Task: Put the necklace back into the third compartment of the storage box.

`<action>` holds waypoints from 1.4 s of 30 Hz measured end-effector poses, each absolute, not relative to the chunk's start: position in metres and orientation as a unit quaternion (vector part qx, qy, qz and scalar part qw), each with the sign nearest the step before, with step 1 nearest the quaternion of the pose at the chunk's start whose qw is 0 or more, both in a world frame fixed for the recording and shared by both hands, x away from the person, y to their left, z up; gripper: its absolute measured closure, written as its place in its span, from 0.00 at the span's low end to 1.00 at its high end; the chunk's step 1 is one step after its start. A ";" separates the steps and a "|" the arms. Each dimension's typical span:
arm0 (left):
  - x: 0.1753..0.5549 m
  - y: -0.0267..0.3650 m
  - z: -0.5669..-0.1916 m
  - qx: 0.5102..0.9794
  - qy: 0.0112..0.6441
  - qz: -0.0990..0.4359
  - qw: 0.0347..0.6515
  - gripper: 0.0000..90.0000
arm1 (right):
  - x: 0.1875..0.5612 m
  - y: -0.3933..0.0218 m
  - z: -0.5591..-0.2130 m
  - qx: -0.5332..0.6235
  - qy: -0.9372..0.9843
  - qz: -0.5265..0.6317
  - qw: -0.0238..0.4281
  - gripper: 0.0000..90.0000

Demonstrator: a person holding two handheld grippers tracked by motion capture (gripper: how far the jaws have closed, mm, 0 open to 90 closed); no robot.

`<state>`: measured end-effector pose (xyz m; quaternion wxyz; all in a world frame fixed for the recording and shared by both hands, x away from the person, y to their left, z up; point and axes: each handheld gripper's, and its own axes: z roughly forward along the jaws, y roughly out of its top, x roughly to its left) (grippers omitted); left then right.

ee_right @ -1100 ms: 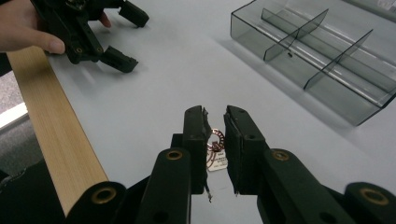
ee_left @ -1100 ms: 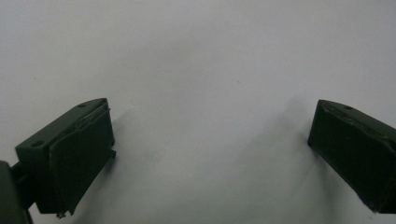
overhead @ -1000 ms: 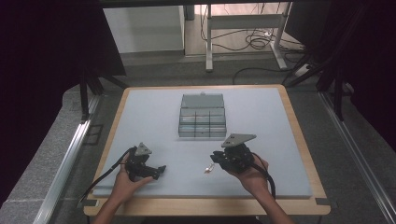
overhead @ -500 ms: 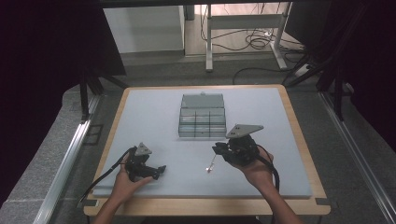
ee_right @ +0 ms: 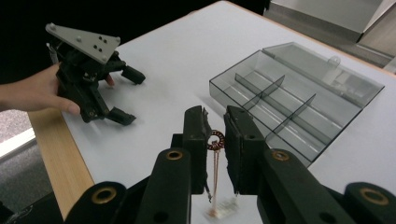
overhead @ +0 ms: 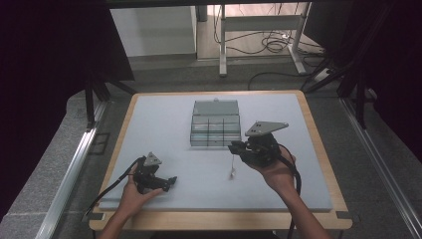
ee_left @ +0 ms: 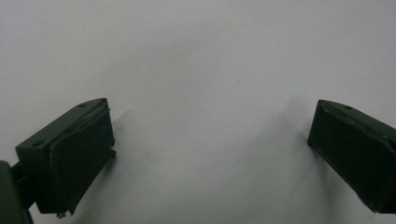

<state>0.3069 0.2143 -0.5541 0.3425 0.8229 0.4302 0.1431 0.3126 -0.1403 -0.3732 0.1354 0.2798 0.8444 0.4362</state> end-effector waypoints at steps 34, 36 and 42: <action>0.307 0.215 -0.554 0.824 0.429 0.142 0.341 0.00 | 0.327 -0.141 -0.329 0.286 0.825 0.461 0.159 0.86; 0.307 0.215 -0.554 0.824 0.429 0.142 0.341 0.00 | 0.327 -0.141 -0.328 0.286 0.824 0.462 0.161 0.86; 0.307 0.215 -0.554 0.824 0.429 0.142 0.341 0.00 | 0.330 -0.140 -0.328 0.287 0.824 0.460 0.163 0.86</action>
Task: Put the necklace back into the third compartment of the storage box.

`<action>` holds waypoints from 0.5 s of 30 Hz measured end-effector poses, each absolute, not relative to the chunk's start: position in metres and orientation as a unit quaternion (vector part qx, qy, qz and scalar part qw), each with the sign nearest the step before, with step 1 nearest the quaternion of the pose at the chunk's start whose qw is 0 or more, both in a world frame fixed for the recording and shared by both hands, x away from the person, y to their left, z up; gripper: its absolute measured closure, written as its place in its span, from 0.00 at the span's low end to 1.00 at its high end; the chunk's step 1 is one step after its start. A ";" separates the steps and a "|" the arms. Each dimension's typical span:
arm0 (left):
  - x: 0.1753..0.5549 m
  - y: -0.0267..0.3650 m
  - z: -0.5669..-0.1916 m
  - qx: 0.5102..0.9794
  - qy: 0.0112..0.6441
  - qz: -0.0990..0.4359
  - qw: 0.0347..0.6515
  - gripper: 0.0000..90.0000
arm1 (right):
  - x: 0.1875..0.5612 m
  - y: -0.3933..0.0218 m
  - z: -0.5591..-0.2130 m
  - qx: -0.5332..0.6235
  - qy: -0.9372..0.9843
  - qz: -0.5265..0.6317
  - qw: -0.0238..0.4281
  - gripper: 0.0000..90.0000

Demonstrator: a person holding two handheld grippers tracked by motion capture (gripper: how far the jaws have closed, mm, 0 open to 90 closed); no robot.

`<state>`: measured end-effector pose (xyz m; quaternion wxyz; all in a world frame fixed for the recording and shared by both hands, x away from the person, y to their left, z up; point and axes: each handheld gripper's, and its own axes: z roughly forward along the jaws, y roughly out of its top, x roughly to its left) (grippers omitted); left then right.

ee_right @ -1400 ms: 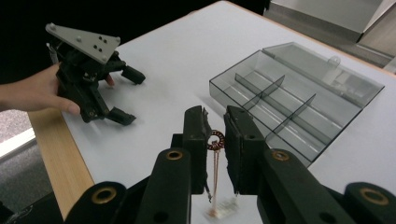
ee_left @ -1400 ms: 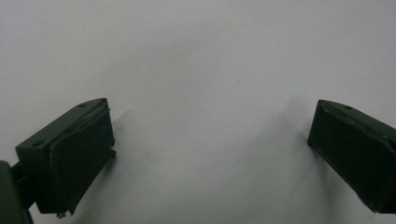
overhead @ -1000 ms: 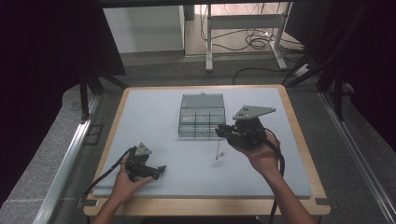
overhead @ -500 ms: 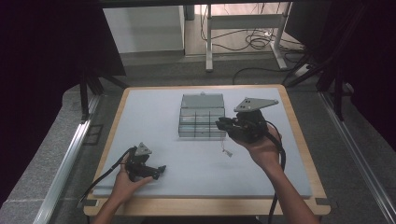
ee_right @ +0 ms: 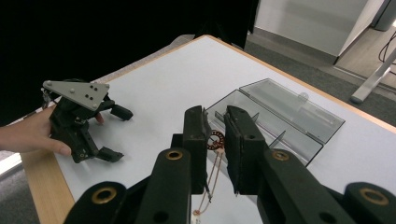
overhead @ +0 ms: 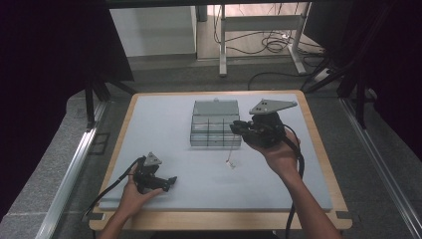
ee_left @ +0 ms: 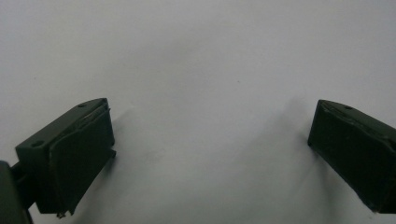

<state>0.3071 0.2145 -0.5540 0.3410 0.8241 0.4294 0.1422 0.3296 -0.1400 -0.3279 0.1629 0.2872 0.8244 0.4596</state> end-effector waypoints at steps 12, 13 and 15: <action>0.307 0.215 -0.554 0.824 0.429 0.142 0.341 0.00 | 0.333 -0.142 -0.330 0.294 0.823 0.458 0.163 0.86; 0.307 0.215 -0.554 0.824 0.429 0.142 0.341 0.00 | 0.334 -0.142 -0.330 0.295 0.822 0.458 0.163 0.86; 0.307 0.215 -0.554 0.824 0.429 0.142 0.341 0.00 | 0.335 -0.143 -0.330 0.295 0.822 0.458 0.165 0.86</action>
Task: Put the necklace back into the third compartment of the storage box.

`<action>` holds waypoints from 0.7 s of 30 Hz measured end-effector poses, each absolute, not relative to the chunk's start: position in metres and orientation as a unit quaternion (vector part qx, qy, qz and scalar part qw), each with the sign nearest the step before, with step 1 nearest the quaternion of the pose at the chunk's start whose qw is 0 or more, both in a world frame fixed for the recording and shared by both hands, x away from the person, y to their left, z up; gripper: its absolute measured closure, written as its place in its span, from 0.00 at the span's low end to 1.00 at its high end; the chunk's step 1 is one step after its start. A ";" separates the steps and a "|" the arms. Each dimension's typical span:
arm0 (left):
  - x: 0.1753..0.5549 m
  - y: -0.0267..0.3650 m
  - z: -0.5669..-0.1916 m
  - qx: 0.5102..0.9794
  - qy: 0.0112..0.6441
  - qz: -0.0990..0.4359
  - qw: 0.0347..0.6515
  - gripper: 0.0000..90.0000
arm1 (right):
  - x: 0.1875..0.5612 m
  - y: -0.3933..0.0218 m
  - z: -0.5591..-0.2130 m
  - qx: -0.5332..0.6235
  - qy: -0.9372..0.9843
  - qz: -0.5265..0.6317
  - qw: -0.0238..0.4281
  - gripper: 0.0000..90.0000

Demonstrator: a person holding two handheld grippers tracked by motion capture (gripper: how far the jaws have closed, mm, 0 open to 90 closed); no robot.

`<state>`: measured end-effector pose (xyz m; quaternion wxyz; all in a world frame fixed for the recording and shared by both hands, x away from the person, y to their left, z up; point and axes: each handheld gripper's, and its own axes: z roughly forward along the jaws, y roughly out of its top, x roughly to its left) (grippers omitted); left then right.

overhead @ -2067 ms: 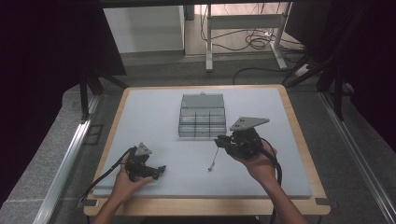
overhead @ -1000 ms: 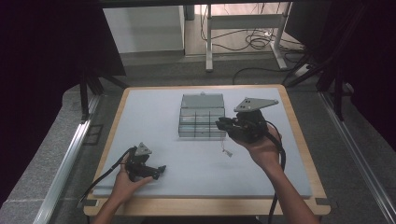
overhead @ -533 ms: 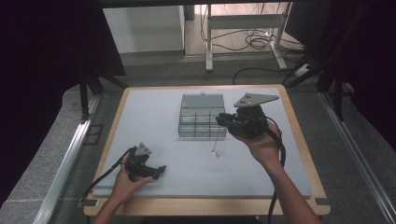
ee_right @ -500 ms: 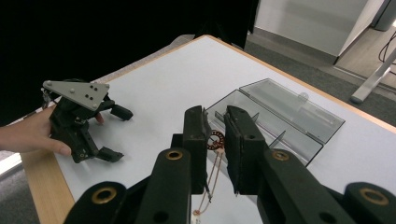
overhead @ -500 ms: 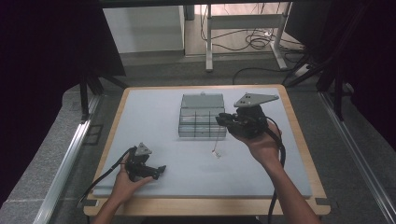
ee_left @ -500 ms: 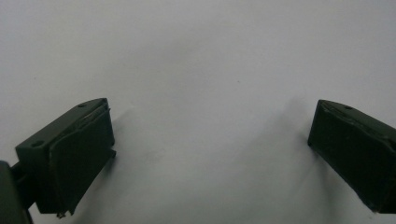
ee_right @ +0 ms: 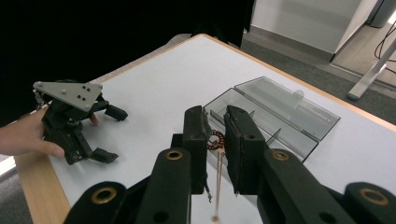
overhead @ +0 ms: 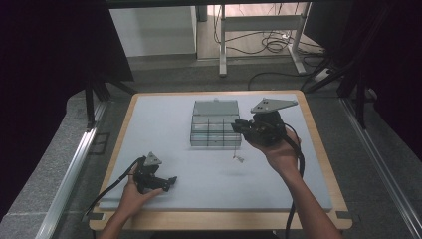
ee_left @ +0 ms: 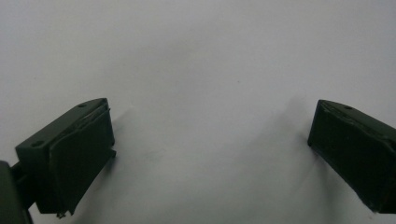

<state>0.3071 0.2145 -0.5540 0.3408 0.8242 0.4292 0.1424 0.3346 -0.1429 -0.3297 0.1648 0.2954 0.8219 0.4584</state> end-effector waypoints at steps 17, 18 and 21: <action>0.307 0.215 -0.554 0.824 0.429 0.143 0.341 0.00 | 0.339 -0.142 -0.332 0.298 0.822 0.456 0.166 0.86; 0.307 0.214 -0.554 0.823 0.430 0.143 0.342 0.00 | 0.339 -0.143 -0.333 0.299 0.822 0.456 0.165 0.86; 0.307 0.214 -0.554 0.823 0.430 0.142 0.342 0.00 | 0.341 -0.143 -0.338 0.303 0.821 0.455 0.162 0.86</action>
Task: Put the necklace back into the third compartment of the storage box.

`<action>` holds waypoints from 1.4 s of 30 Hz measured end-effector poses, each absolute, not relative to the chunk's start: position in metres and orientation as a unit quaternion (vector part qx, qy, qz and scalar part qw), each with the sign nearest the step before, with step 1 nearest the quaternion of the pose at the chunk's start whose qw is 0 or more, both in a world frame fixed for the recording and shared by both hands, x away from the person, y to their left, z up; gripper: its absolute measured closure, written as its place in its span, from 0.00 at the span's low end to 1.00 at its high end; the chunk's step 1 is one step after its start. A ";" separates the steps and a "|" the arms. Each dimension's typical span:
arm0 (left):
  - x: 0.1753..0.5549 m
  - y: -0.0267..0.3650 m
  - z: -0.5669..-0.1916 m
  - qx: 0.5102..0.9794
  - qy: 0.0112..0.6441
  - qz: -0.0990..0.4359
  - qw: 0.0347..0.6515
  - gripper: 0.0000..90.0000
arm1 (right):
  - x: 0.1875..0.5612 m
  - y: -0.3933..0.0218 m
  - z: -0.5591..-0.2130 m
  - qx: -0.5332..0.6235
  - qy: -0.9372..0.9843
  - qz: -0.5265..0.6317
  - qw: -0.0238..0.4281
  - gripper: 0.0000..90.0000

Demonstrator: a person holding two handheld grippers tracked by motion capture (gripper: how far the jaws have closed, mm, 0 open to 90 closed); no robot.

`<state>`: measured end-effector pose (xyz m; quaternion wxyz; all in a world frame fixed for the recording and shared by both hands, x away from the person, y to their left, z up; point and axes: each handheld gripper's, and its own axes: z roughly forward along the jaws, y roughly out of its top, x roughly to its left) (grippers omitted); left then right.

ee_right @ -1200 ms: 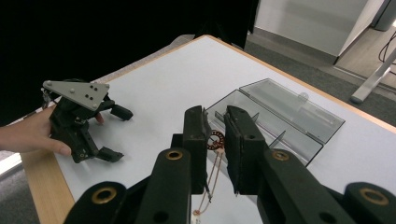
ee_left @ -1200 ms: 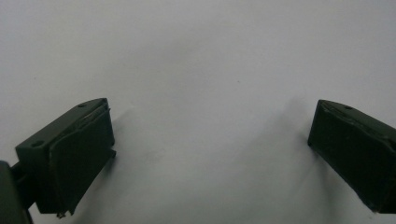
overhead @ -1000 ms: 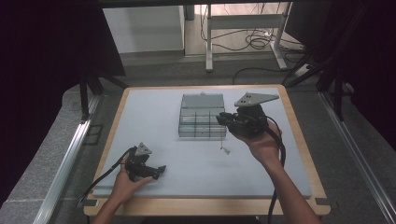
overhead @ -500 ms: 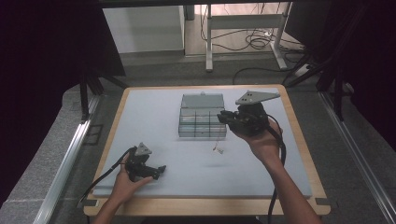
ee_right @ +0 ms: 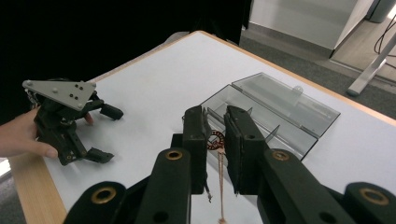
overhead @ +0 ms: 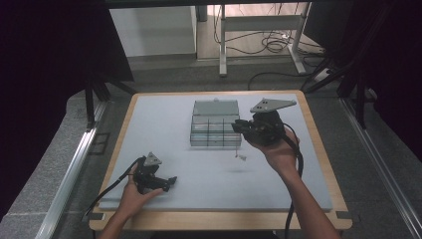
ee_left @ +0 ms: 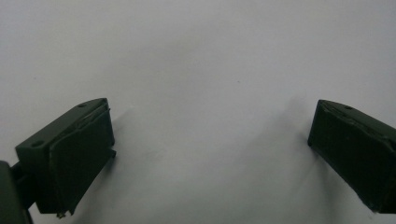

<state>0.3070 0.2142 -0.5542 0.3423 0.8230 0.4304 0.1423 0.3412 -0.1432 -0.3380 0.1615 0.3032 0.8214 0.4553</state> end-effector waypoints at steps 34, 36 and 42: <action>0.307 0.214 -0.554 0.822 0.431 0.143 0.342 0.00 | 0.345 -0.140 -0.336 0.304 0.820 0.453 0.173 0.86; 0.307 0.214 -0.554 0.823 0.431 0.143 0.342 0.00 | 0.345 -0.140 -0.337 0.304 0.820 0.453 0.172 0.86; 0.307 0.214 -0.554 0.824 0.429 0.143 0.342 0.00 | 0.347 -0.141 -0.344 0.308 0.821 0.451 0.168 0.86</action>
